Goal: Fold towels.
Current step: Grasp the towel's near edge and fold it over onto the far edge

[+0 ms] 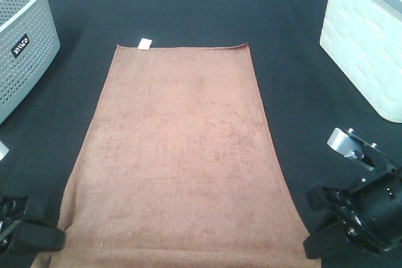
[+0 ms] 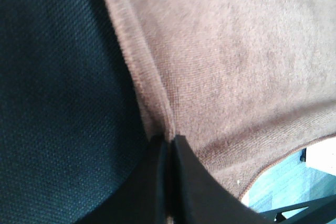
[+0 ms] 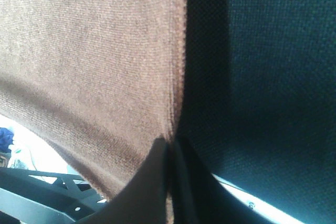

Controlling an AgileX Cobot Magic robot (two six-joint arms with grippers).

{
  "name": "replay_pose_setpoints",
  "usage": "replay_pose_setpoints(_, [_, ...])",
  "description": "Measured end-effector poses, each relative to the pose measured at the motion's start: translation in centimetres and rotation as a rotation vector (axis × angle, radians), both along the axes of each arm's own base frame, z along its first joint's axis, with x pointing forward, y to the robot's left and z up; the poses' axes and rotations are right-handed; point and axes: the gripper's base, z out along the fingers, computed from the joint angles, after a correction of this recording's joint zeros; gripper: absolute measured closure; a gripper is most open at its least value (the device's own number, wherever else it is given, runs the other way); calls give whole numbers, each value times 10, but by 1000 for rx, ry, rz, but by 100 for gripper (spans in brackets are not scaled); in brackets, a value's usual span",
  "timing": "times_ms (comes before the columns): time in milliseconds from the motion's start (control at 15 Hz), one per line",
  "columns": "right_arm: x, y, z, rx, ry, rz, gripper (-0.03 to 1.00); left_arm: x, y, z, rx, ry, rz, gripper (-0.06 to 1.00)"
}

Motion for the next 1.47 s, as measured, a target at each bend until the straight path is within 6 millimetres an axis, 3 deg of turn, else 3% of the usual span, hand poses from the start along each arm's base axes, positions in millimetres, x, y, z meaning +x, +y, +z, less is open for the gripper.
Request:
replay_pose_setpoints(200, [12, 1, 6, -3, -46, 22, 97, 8, 0, 4, 2, -24, 7, 94])
replay_pose_setpoints(400, [57, 6, 34, -4, -186, 31, 97, 45, 1, 23, 23, -135, 63, 94])
replay_pose_setpoints(667, [125, 12, 67, -28, -278, 53, 97, 107, 1, 61, 49, -324, 86, 94])
replay_pose_setpoints(800, [167, 17, 78, -47, -308, 74, 97, 146, -1, 67, 50, -355, 93, 94])
replay_pose_setpoints(1000, [218, 22, 86, -58, -356, 80, 97, 201, -2, 66, 86, -402, 90, 94])
replay_pose_setpoints(1467, [328, 30, 75, -133, -486, 71, 97, 312, -6, 55, 111, -532, 106, 94])
